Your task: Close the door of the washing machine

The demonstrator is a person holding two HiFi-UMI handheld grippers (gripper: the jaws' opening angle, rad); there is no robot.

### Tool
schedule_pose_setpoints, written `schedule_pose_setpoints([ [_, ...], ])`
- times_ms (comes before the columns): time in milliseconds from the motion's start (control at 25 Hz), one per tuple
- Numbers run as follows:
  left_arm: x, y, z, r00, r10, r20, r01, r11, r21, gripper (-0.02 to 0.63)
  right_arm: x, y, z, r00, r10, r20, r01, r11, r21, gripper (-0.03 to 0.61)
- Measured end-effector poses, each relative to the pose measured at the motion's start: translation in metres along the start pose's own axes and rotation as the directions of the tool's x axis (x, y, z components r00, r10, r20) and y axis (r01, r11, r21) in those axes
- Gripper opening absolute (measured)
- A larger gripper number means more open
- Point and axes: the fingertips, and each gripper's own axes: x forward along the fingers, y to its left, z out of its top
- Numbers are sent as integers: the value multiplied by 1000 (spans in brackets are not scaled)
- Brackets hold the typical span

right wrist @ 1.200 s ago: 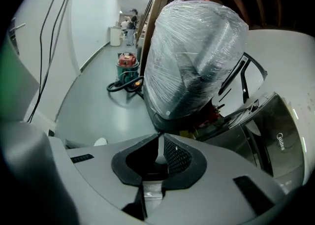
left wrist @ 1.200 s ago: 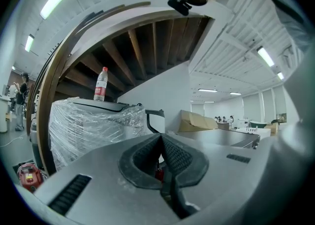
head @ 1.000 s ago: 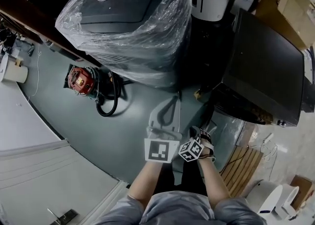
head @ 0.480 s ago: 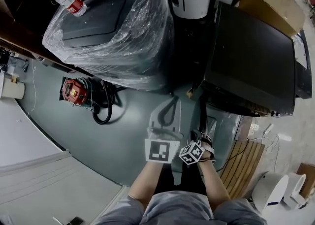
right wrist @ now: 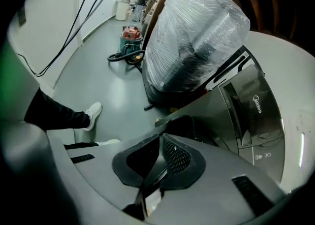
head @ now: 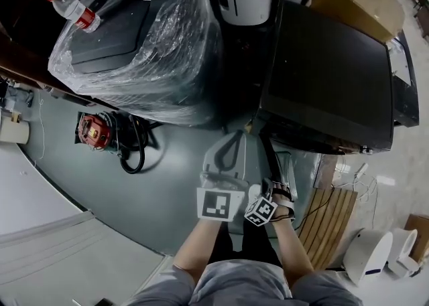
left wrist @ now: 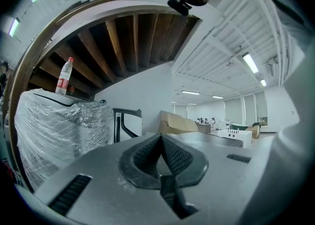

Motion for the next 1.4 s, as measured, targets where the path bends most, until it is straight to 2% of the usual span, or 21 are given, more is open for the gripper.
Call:
schedule_pose_setpoints([
  [200, 10, -16, -2, 1000, -15, -1, 15, 1000, -5, -2, 0, -17, -29, 998, -28, -59, 32, 997, 66, 12],
  [400, 20, -30, -3, 999, -34, -4, 34, 999, 6, -2, -2, -43, -53, 993, -88, -78, 97, 987, 127, 6],
  [600, 31, -41, -6, 999, -47, -4, 47, 999, 14, -2, 4, -57, -77, 989, -96, -110, 116, 973, 199, 5],
  [880, 44, -46, -11, 999, -42, -17, 42, 999, 3, -2, 13, -86, -106, 980, -141, -141, 173, 953, 249, 3],
  [1040, 51, -48, -14, 999, -40, -21, 40, 999, 5, -2, 20, -106, -114, 976, -166, -144, 199, 946, 258, 2],
  [1400, 60, -43, -16, 999, -19, -30, 19, 1000, 2, -2, 45, -152, -127, 965, -214, -153, 243, 947, 212, 0],
])
